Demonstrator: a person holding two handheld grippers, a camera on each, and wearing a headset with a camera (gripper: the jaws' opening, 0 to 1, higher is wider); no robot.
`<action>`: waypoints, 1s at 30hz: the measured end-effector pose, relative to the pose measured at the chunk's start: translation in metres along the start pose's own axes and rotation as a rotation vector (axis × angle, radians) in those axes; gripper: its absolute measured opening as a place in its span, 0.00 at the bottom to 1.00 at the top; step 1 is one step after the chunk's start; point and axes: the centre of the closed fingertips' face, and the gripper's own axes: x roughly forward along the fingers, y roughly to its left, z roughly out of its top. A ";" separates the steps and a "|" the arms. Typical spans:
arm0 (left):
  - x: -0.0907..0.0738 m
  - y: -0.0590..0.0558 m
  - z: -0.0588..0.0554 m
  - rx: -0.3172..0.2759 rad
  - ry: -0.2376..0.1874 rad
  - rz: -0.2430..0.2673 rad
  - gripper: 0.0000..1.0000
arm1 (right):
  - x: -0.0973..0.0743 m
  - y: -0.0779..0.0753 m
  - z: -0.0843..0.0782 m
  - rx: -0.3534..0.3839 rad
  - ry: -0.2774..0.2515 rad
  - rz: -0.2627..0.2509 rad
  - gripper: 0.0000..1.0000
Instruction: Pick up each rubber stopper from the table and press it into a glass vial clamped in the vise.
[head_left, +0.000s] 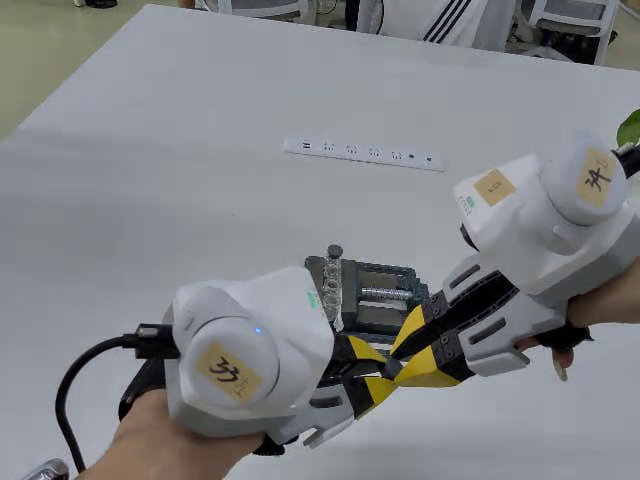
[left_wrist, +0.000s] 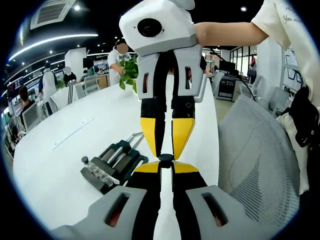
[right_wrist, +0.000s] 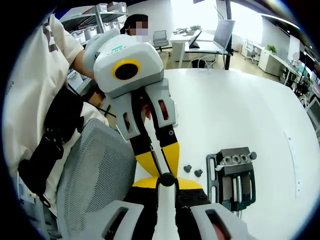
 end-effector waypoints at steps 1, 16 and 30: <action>0.000 0.000 0.000 0.001 0.000 0.000 0.04 | 0.000 -0.001 0.000 0.001 0.003 0.000 0.07; 0.003 0.000 -0.002 0.004 0.006 -0.003 0.04 | 0.001 -0.003 -0.006 0.026 0.019 0.016 0.05; 0.001 0.016 -0.018 -0.033 0.037 0.063 0.32 | 0.001 -0.008 -0.010 0.026 0.033 0.004 0.05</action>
